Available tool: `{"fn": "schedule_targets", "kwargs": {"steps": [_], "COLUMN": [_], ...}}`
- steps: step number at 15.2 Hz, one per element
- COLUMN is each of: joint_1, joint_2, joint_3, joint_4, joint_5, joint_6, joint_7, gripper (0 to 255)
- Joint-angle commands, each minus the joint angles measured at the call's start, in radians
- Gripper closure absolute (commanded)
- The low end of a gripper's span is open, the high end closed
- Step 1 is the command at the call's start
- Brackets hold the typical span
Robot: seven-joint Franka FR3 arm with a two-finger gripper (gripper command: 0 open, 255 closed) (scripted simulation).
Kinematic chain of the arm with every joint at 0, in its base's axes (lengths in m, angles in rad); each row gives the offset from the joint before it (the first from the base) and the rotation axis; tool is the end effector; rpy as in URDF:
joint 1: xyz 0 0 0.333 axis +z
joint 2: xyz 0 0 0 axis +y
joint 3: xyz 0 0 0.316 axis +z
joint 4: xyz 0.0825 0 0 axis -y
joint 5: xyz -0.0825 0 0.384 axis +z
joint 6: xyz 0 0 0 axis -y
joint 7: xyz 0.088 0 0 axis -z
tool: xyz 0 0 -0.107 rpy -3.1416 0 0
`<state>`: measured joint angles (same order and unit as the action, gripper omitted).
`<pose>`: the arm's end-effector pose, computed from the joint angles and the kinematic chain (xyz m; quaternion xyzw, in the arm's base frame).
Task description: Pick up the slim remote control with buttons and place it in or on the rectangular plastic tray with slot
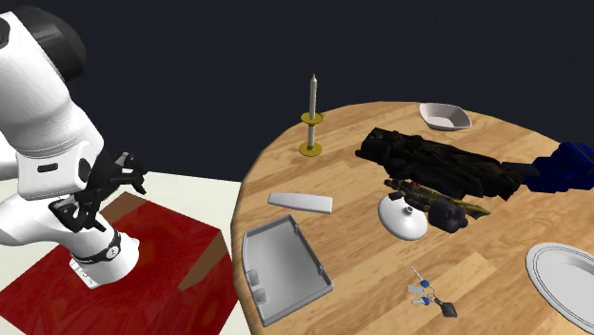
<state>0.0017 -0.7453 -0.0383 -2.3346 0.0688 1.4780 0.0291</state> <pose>0.3074 -0.0067 0.5807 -0.9970 0.0257 0.0558 0.0472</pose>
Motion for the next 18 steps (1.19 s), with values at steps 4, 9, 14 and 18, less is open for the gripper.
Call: {"fn": "schedule_targets", "kwargs": {"steps": [4, 9, 14, 18], "joint_1": [0.025, 0.065, 0.099, 0.122], "joint_2": [0.053, 0.163, 0.296, 0.415], "joint_3": [0.045, 0.119, 0.191, 0.247], "joint_4": [-0.016, -0.018, 0.01, 0.054], "joint_5": [0.027, 0.062, 0.079, 0.074], "joint_6": [0.083, 0.218, 0.344, 0.436], "joint_7": [0.026, 0.068, 0.112, 0.152], "gripper": [0, 0, 0, 0]}}
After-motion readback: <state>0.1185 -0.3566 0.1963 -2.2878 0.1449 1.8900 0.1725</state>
